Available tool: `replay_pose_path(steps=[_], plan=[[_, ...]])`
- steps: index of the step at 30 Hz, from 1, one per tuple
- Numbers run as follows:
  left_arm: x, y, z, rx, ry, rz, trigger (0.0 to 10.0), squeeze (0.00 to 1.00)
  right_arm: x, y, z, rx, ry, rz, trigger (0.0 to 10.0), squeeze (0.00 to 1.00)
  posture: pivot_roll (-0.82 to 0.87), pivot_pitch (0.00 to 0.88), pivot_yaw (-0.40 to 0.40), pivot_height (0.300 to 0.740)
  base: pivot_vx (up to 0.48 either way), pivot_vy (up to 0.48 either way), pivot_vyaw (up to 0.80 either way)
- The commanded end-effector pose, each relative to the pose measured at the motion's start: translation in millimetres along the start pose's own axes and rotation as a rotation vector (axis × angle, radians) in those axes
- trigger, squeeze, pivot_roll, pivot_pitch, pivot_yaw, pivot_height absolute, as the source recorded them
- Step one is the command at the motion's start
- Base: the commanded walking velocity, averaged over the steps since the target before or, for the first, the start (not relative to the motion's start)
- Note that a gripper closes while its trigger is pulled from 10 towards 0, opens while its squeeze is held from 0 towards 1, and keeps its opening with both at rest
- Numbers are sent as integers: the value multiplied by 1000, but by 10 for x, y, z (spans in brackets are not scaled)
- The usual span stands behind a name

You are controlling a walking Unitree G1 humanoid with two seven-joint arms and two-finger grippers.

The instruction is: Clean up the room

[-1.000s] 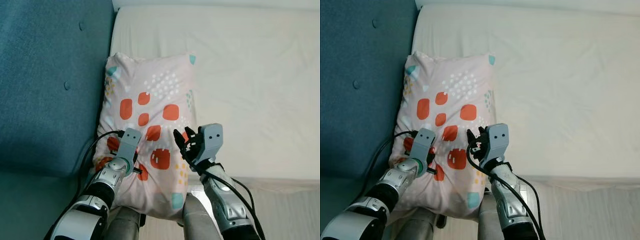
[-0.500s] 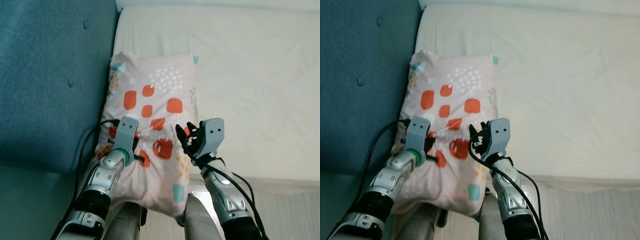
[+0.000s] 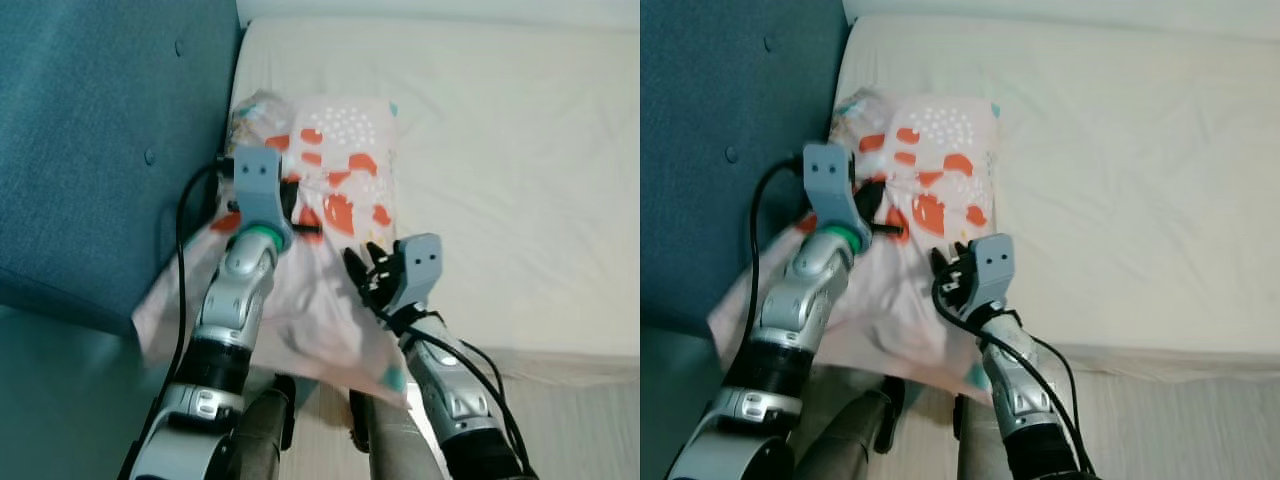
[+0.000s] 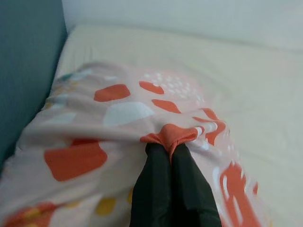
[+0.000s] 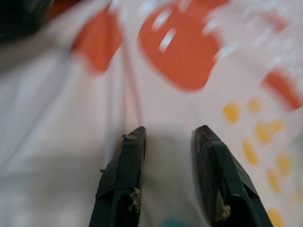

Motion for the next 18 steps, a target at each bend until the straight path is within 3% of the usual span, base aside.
replay_pose_path(steps=[1,6,10,11,12,17,18], plan=[[-24,174,-67,26,-6,-79,0,0,70,-176,142,-23,65,68,10000,0,-70,203,60,740,0,0,0],[-112,320,-226,56,-26,-114,0,0,156,-395,373,4,200,163,10000,0,-73,201,61,740,0,0,0],[-130,261,-320,56,-52,-87,0,0,297,-559,495,-19,286,246,10000,0,-77,208,65,740,0,0,0],[-130,261,-320,56,-52,-87,0,0,297,-559,495,-19,286,246,10000,0,-77,208,65,740,0,0,0],[-124,190,-348,55,-60,-61,0,0,399,-660,509,-14,312,305,10000,0,-82,213,67,740,0,0,0],[-116,139,-361,57,-61,-46,0,0,474,-797,438,40,295,375,10000,0,-83,216,67,740,0,0,0],[-112,113,-364,58,-59,-37,0,0,482,-872,338,58,245,415,10000,0,-79,221,68,740,0,0,0]])
Point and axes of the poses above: a point about 5 cm out from each wrist's last joint towards the gripper, its own x axis pointing back from the gripper into the wrist, its own y axis along the axis of the wrist's last joint, z = x × y, the point moved 4 cm from there along -x, pointing out of the wrist towards the gripper, and after that the axes turned 12 degrees about x, right-handed, at the moved point
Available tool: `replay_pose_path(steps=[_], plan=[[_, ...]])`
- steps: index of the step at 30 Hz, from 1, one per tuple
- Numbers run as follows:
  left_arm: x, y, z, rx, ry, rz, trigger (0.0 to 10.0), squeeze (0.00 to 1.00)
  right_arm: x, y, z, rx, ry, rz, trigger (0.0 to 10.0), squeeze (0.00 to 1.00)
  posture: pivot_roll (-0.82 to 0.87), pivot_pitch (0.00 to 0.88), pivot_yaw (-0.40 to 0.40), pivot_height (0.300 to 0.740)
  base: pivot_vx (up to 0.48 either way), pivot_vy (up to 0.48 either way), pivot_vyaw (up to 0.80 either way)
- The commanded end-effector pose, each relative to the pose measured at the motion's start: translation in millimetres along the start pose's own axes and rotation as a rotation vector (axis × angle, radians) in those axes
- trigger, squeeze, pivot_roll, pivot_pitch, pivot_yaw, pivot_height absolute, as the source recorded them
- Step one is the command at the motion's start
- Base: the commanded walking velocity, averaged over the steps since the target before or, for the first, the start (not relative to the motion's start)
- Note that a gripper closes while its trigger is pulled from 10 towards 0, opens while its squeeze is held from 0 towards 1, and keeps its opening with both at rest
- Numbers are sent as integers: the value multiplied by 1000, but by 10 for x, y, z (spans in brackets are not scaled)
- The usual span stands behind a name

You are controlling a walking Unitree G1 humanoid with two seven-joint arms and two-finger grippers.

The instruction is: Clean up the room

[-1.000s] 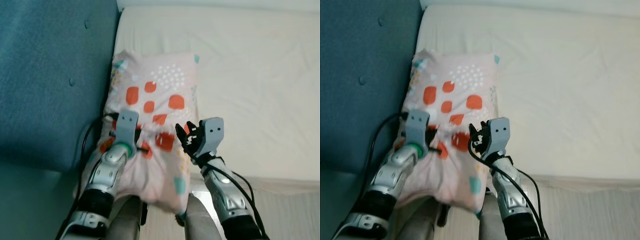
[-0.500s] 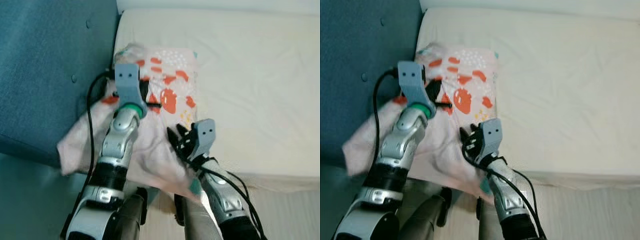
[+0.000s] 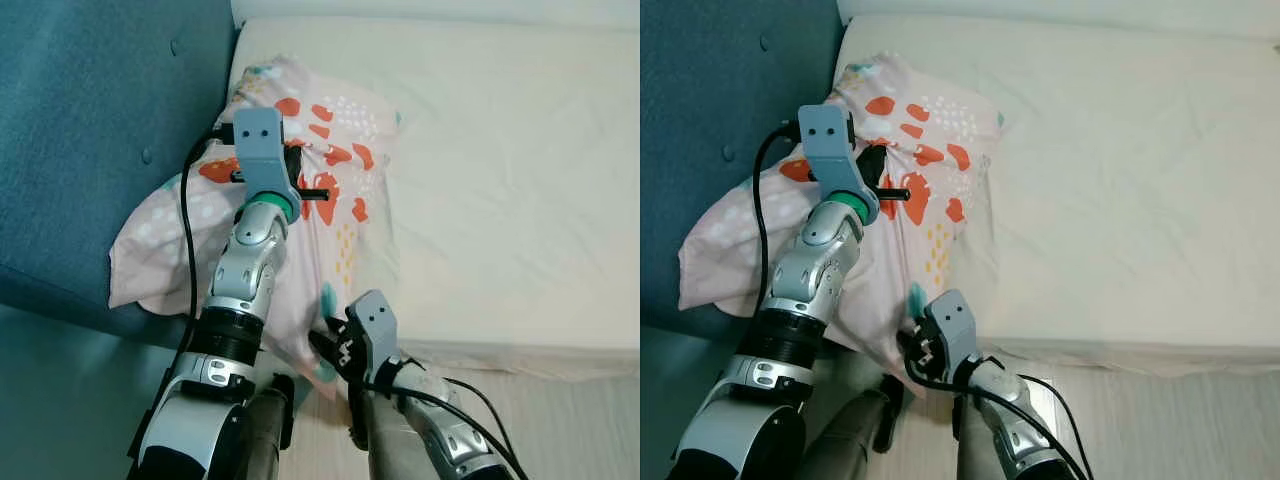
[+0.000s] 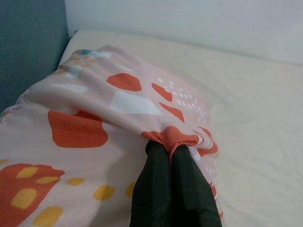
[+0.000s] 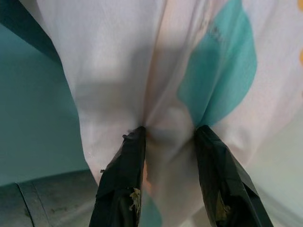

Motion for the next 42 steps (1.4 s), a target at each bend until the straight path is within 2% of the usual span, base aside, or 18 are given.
replay_pose_path(steps=[1,9,11,13,15,16,17,18,19,20,21,22,28,33,36,39,40,42], plan=[[-4,53,-278,29,-73,-29,0,0,29,-261,-70,-19,-64,111,10000,0,-79,223,69,740,0,0,0],[-6,51,-246,28,-68,-21,0,0,-111,-307,-363,-64,-168,158,10000,0,-57,234,76,740,0,0,0],[-6,51,-246,28,-68,-21,0,0,-111,-307,-363,-64,-168,158,10000,0,-57,234,76,740,0,0,0],[17,57,-227,27,-72,-19,0,0,-119,-330,-544,-72,-226,189,10000,0,-37,246,75,740,0,0,0],[17,57,-227,27,-72,-19,0,0,-119,-330,-544,-72,-226,189,10000,0,-37,246,75,740,0,0,0],[33,58,-199,24,-69,-18,0,0,-107,-333,-668,-66,-265,208,10000,0,-29,248,75,740,0,0,0],[33,58,-199,24,-69,-18,0,0,-107,-333,-668,-66,-265,208,10000,0,-29,248,75,740,0,0,0],[45,64,-155,21,-58,-19,0,0,-86,-316,-808,-52,-308,223,10000,0,-20,252,73,740,0,0,0],[45,64,-155,21,-58,-19,0,0,-86,-316,-808,-52,-308,223,10000,0,-20,252,73,740,0,0,0],[47,85,-106,17,-45,-27,0,0,-56,-293,-959,-14,-355,246,10000,0,-15,255,70,740,0,0,0],[31,171,-15,12,-12,-55,0,0,14,-197,-1236,39,-444,261,10000,0,-4,264,63,740,0,0,0],[31,171,-15,12,-12,-55,0,0,14,-197,-1236,39,-444,261,10000,0,-4,264,63,740,0,0,0],[-16,316,143,-11,41,-107,0,0,126,-57,-1558,70,-562,260,10000,0,1,275,64,740,0,0,0],[-23,326,211,-57,50,-125,0,0,153,-44,-1619,72,-586,263,10000,0,9,278,64,740,0,0,0],[34,-377,364,-279,47,145,0,0,-33,-185,-1262,23,-459,273,10000,0,7,284,64,740,0,0,0],[69,-520,385,-309,41,200,0,0,-76,-220,-1160,4,-431,270,10000,0,6,285,63,740,0,0,0],[103,-638,399,-340,40,250,3216,0,-95,-270,-1083,-19,-425,273,10000,0,7,284,64,740,0,0,0],[131,-709,409,-350,41,279,3529,0,-100,-318,-1027,-38,-426,278,10000,0,3,283,65,740,0,0,0]])
Point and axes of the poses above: a point about 5 cm out from each wrist's last joint towards the gripper, its own x axis pointing back from the gripper into the wrist, its own y axis along the axis of the wrist's last joint, z = x × y, the point moved 4 cm from there along -x, pointing out of the wrist towards the gripper, and after that the axes turned 12 degrees about x, right-handed, at the moved point
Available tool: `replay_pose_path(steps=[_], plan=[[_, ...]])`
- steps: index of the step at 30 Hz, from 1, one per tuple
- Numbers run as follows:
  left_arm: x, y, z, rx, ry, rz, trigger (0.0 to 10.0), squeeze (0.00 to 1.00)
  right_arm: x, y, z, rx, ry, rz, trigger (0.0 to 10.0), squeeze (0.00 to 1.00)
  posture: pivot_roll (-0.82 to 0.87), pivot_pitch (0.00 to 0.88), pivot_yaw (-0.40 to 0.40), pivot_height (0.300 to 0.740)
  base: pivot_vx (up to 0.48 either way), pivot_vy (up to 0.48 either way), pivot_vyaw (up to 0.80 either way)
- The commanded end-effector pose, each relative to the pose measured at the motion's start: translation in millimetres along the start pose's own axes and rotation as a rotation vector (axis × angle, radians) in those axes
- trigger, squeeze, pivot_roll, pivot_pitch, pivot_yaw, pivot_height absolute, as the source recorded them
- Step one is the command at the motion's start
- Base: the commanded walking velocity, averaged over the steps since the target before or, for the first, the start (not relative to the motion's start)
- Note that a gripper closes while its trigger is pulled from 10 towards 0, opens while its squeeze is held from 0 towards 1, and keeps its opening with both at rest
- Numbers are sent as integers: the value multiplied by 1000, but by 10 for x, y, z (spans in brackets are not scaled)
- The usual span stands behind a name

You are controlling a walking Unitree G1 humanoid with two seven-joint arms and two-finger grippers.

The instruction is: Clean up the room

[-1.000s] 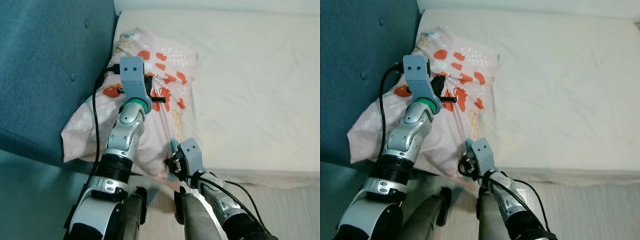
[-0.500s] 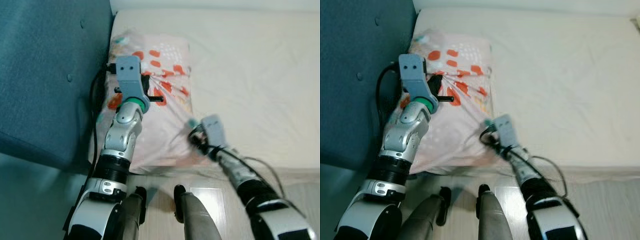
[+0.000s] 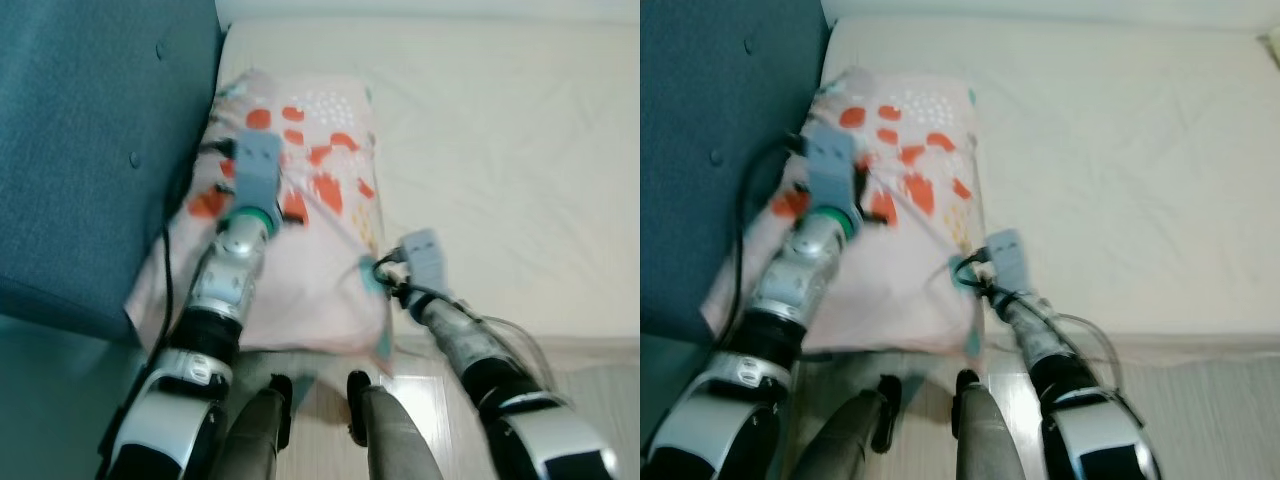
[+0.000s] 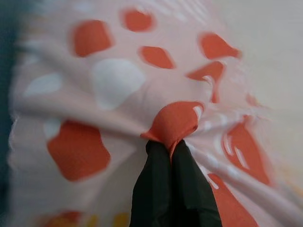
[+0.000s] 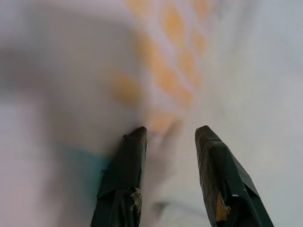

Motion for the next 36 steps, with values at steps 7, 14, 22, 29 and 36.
replay_pose_path(steps=[7,14,22,29,36], plan=[[65,-320,-91,-36,-56,138,4196,0,117,-376,80,-74,-33,55,10000,0,-4,265,64,740,0,0,0],[77,-163,-78,-104,-114,31,10000,0,181,-244,41,-84,-55,-93,10000,0,-31,189,52,740,0,0,0],[169,-213,79,-178,-137,27,10000,1000,283,-34,106,-119,-45,-249,10000,0,-49,132,51,740,0,0,0],[324,-413,230,-170,-178,59,10000,1000,359,56,120,-141,-54,-316,10000,0,-53,89,42,740,0,0,0],[474,-74,101,-11,-247,-127,10000,0,519,512,-101,-193,-123,-513,10000,0,-65,38,24,740,0,0,0]])
Point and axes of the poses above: a point about 5 cm out from each wrist's last joint towards the gripper, its own x axis pointing back from the gripper into the wrist, its own y axis along the axis of the wrist's last joint, z = x × y, the point moved 4 cm from there along -x, pointing out of the wrist towards the gripper, and after that the axes turned 12 degrees about x, right-handed, at the moved point
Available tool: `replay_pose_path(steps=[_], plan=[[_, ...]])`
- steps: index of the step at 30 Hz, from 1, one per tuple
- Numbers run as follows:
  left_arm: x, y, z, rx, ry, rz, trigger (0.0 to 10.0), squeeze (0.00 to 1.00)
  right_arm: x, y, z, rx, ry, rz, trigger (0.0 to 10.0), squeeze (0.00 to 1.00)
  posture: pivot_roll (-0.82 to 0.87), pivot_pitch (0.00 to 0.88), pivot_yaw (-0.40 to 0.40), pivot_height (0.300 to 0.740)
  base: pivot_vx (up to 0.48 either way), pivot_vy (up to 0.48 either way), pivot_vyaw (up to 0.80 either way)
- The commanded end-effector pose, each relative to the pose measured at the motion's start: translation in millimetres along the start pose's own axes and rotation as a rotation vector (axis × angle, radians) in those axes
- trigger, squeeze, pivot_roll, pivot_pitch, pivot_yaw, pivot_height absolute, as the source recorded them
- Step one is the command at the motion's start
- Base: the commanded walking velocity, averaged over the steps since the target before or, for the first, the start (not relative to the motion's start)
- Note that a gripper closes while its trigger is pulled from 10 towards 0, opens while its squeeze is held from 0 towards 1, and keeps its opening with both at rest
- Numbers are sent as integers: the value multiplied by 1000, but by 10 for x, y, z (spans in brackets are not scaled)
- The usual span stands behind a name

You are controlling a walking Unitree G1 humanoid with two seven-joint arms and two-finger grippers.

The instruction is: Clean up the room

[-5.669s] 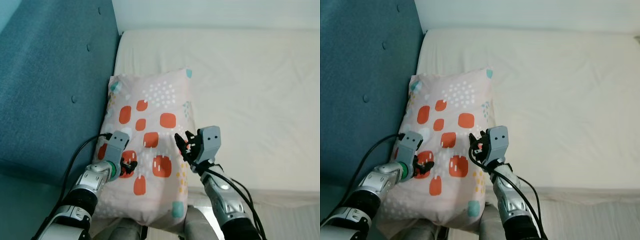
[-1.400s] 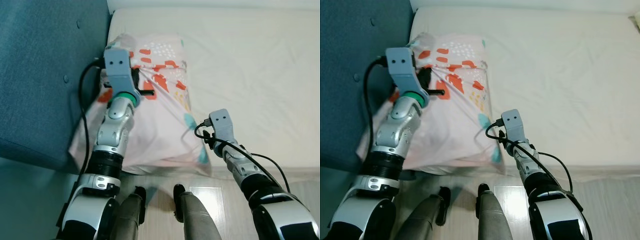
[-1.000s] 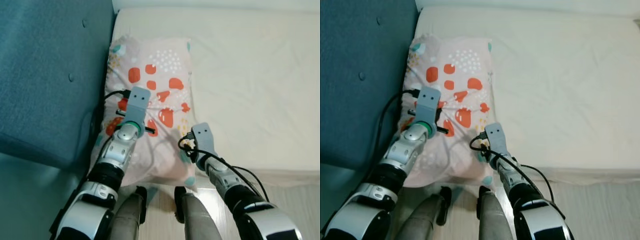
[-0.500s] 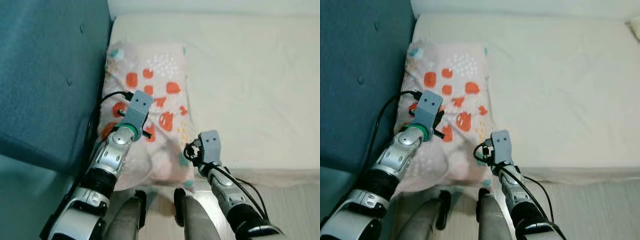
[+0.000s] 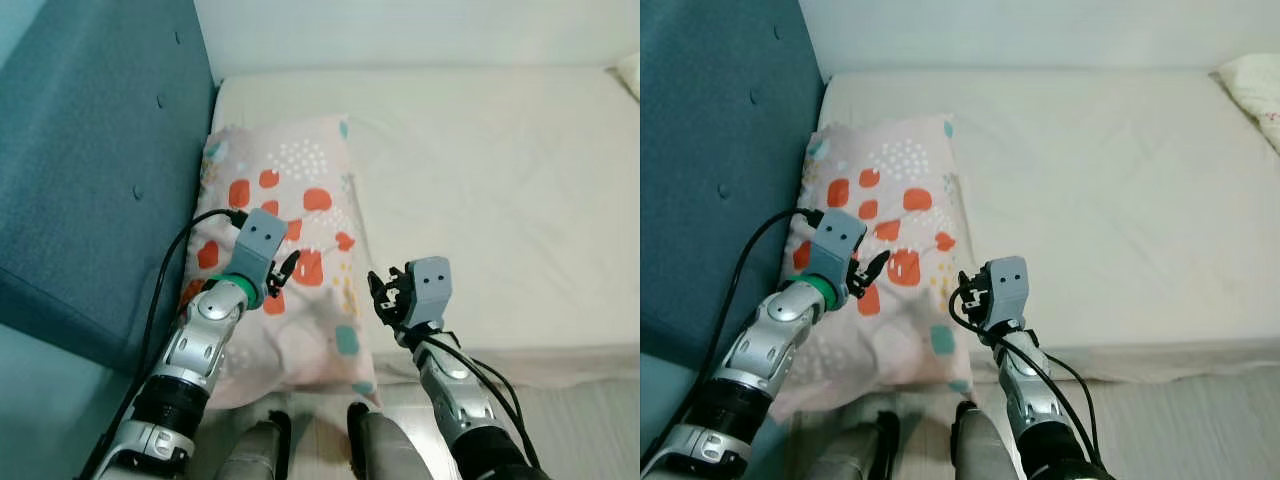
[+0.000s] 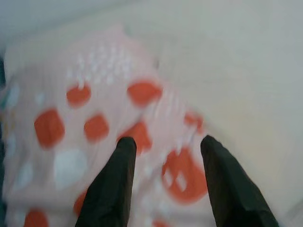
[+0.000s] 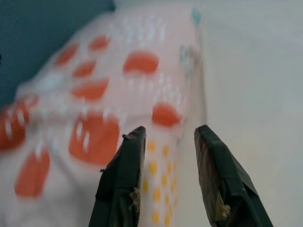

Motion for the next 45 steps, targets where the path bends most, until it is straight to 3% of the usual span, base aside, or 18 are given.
replay_pose_path(steps=[1,4,6,7,16,22,30,37,45], plan=[[37,8,-16,28,-11,-22,10000,0,-1,116,-60,-20,-22,-46,10000,0,-65,38,24,740,0,0,0],[40,74,7,103,11,-52,10000,0,-45,382,-96,-7,-30,-137,10000,0,-70,23,17,740,0,0,0],[40,74,7,103,11,-52,10000,0,-45,382,-96,-7,-30,-137,10000,0,-70,23,17,740,0,0,0],[39,93,83,183,55,-60,10000,0,-75,547,-81,22,-32,-188,10000,0,-73,14,13,740,0,0,0],[34,136,82,213,63,-84,10000,0,-93,621,-50,-7,-51,-209,10000,0,-78,4,10,740,0,0,0],[12,151,148,306,138,-84,10000,0,-100,632,39,-74,-28,-191,10000,0,-85,1,10,740,0,0,0],[2,195,169,237,141,-105,10000,0,-82,700,85,-92,-7,-200,10000,0,-87,0,-4,740,0,0,0],[25,190,22,202,96,-107,10000,0,-81,740,-37,-98,-53,-202,10000,0,-86,20,1,740,0,0,0],[1,235,8,151,91,-121,10000,0,-72,686,22,-92,-34,-175,10000,0,-82,25,4,740,0,0,0]])
Point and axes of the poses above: a point about 5 cm out from each wrist's last joint towards the gripper, its own x axis pointing back from the gripper into the wrist, its own y axis along the axis of the wrist's last joint, z = x × y, the point moved 4 cm from there along -x, pointing out of the wrist towards the gripper, and after that the axes turned 12 degrees about x, right-handed, at the moved point
